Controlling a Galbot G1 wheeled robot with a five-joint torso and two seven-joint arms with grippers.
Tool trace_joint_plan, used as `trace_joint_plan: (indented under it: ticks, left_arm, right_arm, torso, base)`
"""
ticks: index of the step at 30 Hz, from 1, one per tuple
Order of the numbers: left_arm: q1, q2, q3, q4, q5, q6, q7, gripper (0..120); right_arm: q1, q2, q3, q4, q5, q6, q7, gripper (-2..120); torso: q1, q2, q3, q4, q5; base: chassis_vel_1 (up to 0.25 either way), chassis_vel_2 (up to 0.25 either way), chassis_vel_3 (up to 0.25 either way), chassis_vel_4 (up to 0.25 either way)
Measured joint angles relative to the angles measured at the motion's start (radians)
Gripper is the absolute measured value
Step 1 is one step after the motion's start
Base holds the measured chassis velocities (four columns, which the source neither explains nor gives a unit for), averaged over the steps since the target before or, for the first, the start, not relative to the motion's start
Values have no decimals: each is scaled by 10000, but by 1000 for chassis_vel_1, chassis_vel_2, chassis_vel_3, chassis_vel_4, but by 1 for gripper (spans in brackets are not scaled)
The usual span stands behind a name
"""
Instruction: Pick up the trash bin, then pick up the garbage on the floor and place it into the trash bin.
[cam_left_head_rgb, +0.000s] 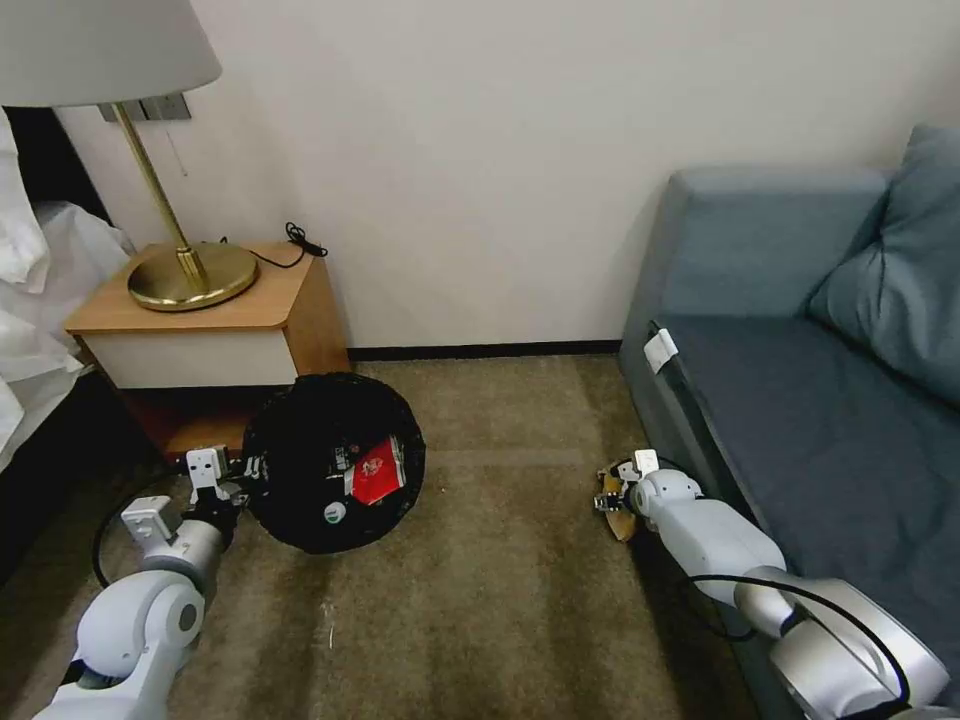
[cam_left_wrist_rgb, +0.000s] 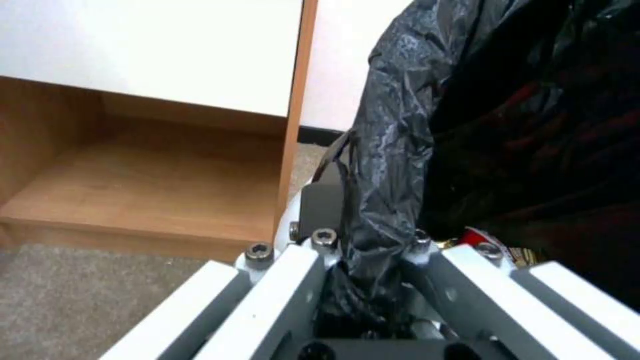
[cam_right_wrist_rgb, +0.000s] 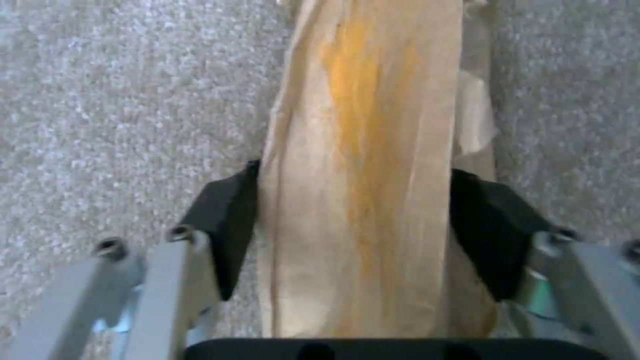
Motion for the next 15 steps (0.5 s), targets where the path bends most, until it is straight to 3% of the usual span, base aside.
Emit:
trace_joint_plan:
  ticks: [3,6,9,15]
  left_arm:
    - [-71,25,38,29,13,-11,2,1]
    - [-88,32,56,37,14,-10,2,1]
    - [-122,66,93,53,14,-11,-6,1]
    - [-126,66,145,40,18,-11,-34,1]
  right_arm:
    - [-4,42,6,-29,6,127,-6,46]
    - [-21,49,7,-35,14,193,-6,41]
    - [-110,23,23,-28,87,326,-5,25]
    - [-241,-86,62,192,397,394,34,4]
  torso:
    - [0,0,0,0,0]
    - [0,0,0,0,-1]
    - [-1,0,-1,0,-1]
    - [0,0,0,3,4]
  base:
    - [0,0,0,0]
    - [0,0,0,0]
    - [0,0,0,0]
    - [0,0,0,0]
